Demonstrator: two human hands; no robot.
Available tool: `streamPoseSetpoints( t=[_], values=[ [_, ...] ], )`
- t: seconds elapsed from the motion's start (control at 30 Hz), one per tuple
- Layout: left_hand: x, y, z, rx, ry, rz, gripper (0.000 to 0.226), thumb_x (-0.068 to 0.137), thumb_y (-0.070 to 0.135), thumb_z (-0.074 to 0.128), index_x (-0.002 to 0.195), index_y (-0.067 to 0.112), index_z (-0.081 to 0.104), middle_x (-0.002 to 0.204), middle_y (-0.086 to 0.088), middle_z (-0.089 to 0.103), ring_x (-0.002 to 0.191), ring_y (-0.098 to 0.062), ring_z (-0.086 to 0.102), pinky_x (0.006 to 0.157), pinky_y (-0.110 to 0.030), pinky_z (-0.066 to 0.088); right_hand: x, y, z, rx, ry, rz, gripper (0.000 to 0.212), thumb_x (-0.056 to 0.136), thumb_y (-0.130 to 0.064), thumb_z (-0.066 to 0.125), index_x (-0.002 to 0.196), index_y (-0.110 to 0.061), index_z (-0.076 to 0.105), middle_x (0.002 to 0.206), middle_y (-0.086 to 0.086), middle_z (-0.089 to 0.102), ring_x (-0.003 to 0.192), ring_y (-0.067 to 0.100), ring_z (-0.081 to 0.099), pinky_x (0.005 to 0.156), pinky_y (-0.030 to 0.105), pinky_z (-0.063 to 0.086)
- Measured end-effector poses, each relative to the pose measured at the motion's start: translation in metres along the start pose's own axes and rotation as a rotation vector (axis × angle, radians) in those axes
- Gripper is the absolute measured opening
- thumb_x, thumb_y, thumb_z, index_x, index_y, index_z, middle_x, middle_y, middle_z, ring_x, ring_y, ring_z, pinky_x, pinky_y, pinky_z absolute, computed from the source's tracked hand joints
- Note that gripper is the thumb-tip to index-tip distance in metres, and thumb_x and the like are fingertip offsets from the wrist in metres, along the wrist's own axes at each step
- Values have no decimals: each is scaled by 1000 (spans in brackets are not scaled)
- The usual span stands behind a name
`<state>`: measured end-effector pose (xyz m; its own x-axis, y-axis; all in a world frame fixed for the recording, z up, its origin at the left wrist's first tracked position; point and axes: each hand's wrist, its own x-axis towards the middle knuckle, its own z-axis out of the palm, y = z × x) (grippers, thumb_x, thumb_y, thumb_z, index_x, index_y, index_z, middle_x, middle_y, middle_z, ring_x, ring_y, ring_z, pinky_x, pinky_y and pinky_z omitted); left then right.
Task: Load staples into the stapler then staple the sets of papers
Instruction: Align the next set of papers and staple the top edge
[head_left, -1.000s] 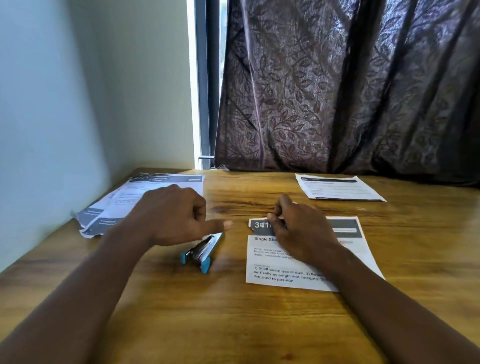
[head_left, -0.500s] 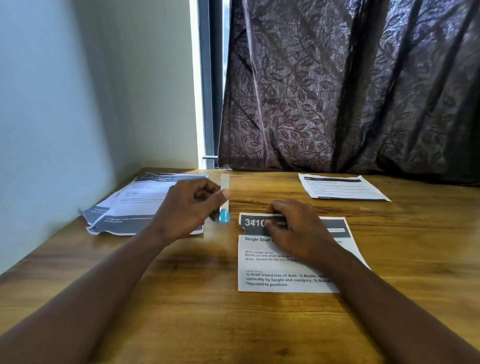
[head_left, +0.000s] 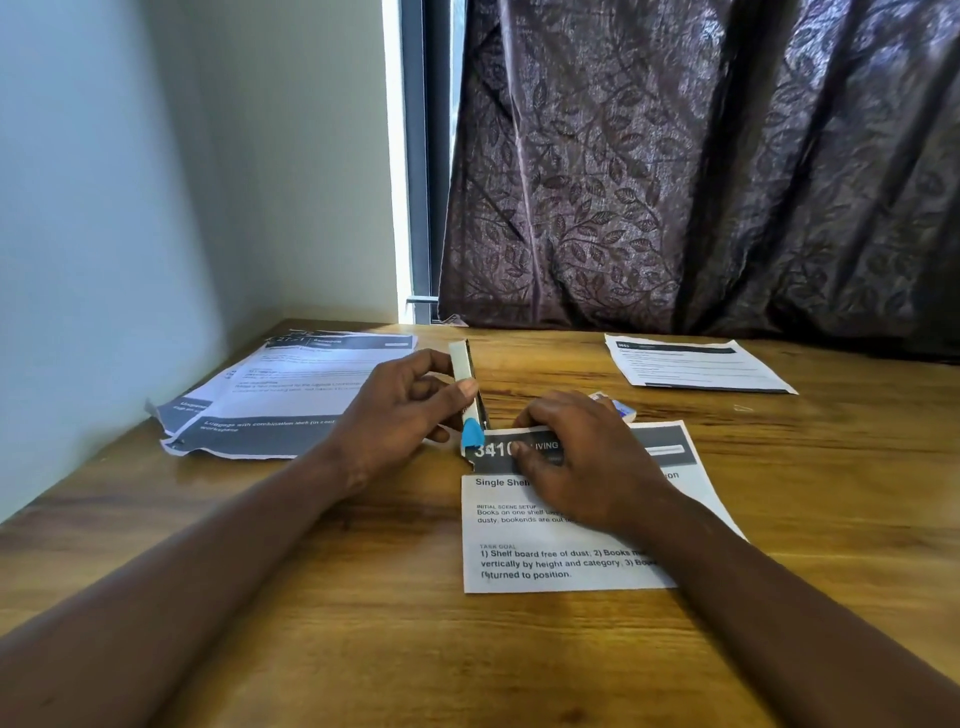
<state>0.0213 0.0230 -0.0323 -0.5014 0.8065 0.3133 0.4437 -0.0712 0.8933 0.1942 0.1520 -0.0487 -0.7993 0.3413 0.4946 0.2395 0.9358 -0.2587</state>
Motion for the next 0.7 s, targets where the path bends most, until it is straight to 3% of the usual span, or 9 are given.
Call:
streamPoseSetpoints(
  t=[0.13, 0.37, 0.53, 0.7],
  values=[
    [1, -2, -1, -14, -35, -21, 26, 95, 28, 66, 115, 10, 67, 88, -10, 79, 72, -11, 70, 60, -20, 55, 1, -6, 2, -57, 23, -35, 24, 94, -39, 60, 111, -23, 63, 107, -6, 61, 105, 15, 50, 95, 39, 40],
    [5, -6, -2, -18, -40, -40, 25, 96, 29, 66, 110, 9, 71, 91, -14, 78, 70, -11, 66, 61, -21, 56, 1, -8, 2, -78, 40, -42, 24, 94, -40, 60, 111, -23, 64, 108, -6, 62, 106, 14, 50, 96, 37, 38],
    [6, -5, -4, -3, -70, -71, 20, 98, 27, 63, 107, 12, 72, 77, 1, 75, 64, -3, 63, 58, -17, 54, 1, -9, 1, -78, 23, -38, 24, 94, -41, 60, 112, -25, 63, 109, -7, 62, 106, 14, 50, 98, 38, 39],
    [8, -6, -4, 36, -103, -115, 20, 98, 31, 61, 109, 18, 71, 88, 4, 79, 75, -7, 67, 62, -18, 55, 1, -9, 1, -87, 22, -31, 24, 94, -40, 60, 112, -25, 63, 110, -7, 62, 108, 15, 51, 98, 37, 37]
  ],
)
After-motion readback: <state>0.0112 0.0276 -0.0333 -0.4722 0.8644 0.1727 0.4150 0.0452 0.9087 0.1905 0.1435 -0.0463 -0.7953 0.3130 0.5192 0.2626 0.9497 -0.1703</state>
